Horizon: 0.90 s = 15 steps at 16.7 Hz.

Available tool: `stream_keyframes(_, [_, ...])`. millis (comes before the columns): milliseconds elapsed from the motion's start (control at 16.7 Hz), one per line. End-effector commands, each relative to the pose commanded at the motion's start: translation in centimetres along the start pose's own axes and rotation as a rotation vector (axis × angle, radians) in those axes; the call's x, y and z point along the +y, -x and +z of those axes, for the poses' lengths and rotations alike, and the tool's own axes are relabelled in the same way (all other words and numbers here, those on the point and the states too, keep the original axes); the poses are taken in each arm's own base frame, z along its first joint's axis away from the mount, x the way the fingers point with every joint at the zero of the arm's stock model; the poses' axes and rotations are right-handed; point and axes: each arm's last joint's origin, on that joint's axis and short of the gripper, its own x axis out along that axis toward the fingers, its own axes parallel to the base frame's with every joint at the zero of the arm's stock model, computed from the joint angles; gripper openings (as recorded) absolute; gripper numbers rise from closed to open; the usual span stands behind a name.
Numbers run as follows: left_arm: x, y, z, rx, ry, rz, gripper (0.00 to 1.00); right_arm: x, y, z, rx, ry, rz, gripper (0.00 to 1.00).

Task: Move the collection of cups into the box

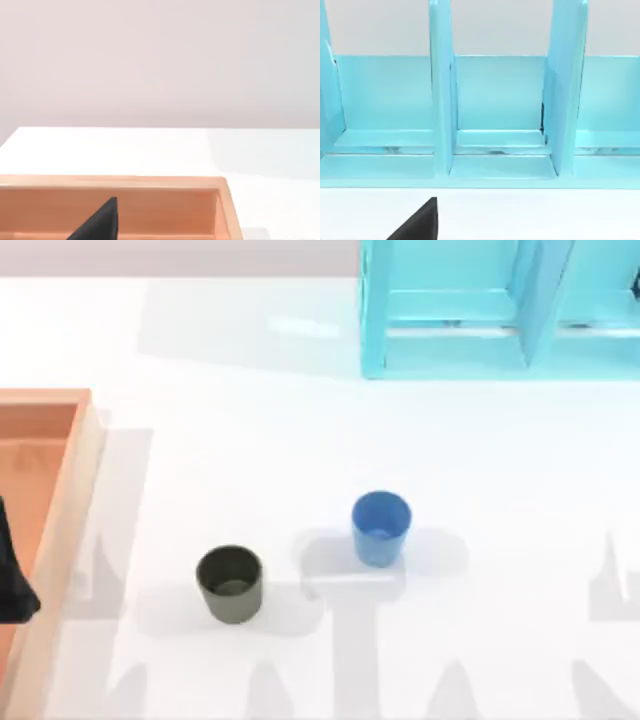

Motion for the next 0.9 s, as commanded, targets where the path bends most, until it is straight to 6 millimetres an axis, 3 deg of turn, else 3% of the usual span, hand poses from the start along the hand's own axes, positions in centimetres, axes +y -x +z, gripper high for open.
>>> stream_keyframes(300, [-0.3, 0.0, 1.0, 0.056, 0.029, -0.028, 1.0, 0.0, 0.0, 0.0, 0.0, 0.0, 0.0, 1.0])
stream_keyframes(540, [-1.4, -0.9, 4.9, 0.249, 0.109, -0.107, 1.0, 0.0, 0.0, 0.0, 0.0, 0.0, 0.0, 1.0])
stream_keyframes(720, [-3.0, -3.2, 8.5, 0.486, 0.162, -0.164, 1.0, 0.0, 0.0, 0.0, 0.0, 0.0, 0.0, 1.0])
stream_keyframes(900, [-5.8, -7.0, 10.5, 0.783, 0.177, -0.187, 1.0, 0.0, 0.0, 0.0, 0.0, 0.0, 0.0, 1.0])
